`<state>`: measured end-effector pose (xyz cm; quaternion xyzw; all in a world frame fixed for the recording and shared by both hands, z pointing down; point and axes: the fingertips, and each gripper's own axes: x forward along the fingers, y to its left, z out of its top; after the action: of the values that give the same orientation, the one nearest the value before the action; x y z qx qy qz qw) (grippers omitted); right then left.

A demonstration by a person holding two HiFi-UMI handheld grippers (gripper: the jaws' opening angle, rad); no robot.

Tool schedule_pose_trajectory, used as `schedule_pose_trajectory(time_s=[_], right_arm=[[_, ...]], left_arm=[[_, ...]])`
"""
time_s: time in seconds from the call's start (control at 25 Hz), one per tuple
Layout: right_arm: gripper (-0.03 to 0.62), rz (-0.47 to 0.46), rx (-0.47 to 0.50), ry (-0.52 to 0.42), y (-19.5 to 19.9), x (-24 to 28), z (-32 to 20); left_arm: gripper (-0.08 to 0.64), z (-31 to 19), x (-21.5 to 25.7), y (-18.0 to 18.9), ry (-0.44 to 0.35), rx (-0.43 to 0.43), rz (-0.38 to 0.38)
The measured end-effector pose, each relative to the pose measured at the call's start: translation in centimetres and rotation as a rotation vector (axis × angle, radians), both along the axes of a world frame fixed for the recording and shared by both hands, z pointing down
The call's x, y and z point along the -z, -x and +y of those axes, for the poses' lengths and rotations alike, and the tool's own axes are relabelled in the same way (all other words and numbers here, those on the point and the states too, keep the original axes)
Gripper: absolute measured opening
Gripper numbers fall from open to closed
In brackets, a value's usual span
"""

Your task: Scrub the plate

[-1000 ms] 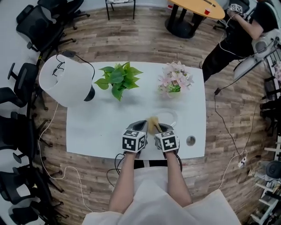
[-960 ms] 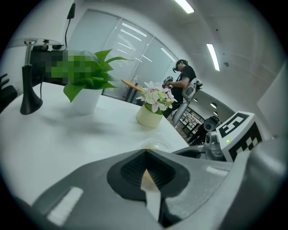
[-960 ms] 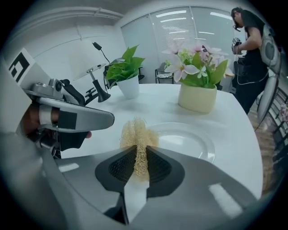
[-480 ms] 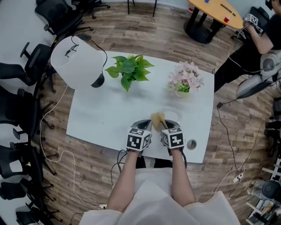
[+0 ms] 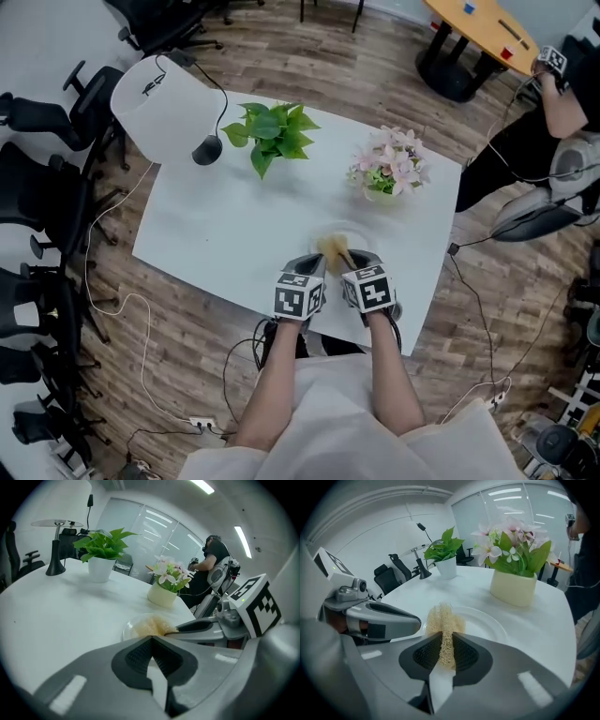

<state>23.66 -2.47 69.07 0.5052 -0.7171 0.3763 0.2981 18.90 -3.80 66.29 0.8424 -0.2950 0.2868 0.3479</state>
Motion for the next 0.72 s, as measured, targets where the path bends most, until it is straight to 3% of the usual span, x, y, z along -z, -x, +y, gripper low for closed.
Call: schedule_pose_trajectory(time_s=[0.36, 0.72], right_arm=[[0.086, 0.037, 0.098, -0.015, -3.2, 0.0, 0.2], [0.086, 0.084, 0.084, -0.051, -8.1, 0.7, -1.4]], left_arm=[[0.000, -1.4, -1.0, -1.7, -0.020, 0.079, -0.003], [0.000, -0.7, -2.8, -0.6, 0.014, 0.137, -0.030]])
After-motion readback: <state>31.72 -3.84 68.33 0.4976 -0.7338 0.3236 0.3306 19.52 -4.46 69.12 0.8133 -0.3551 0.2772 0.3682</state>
